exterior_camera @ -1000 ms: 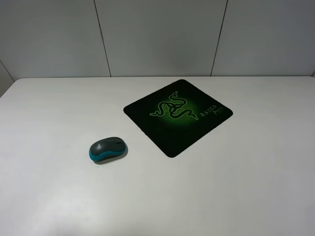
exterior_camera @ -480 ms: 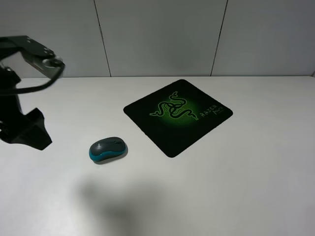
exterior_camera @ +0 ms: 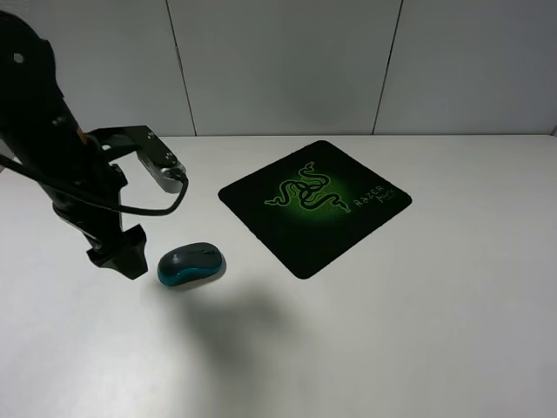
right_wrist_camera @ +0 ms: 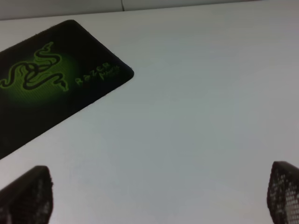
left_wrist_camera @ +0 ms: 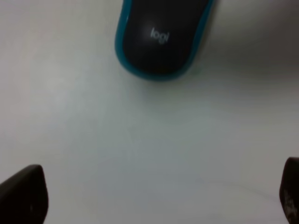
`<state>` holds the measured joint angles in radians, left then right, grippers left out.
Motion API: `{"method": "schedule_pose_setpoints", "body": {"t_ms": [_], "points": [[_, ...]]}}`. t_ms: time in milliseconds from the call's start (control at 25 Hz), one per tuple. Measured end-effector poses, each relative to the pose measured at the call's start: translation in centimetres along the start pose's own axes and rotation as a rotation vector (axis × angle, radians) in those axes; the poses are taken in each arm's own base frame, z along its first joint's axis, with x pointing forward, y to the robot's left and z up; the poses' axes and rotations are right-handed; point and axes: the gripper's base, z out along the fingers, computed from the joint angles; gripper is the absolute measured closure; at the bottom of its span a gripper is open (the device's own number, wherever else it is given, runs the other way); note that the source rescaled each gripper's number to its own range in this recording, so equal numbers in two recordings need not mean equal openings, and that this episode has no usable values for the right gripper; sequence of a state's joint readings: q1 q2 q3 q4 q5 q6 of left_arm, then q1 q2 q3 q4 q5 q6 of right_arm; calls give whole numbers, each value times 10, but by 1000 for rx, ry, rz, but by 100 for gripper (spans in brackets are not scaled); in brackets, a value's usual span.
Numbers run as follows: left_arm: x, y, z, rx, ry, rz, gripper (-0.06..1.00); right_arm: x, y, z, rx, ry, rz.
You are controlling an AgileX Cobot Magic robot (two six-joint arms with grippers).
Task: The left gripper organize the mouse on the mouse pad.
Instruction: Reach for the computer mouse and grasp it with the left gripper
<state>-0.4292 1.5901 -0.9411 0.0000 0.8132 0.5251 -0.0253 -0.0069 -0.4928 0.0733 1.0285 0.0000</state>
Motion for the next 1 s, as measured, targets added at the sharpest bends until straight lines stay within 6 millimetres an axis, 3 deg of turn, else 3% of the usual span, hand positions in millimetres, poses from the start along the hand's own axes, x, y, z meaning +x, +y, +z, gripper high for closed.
{"method": "schedule_pose_setpoints", "body": {"t_ms": [240, 480, 1000], "points": [[-17, -11, 29, 6, -12, 142, -4, 0, 0, 0, 0, 0, 0], [-34, -21, 43, -51, -67, 262, -4, 0, 0, 0, 0, 0, 0], [-43, -21, 95, -46, -77, 270, -4, 0, 0, 0, -5, 0, 3]]}}
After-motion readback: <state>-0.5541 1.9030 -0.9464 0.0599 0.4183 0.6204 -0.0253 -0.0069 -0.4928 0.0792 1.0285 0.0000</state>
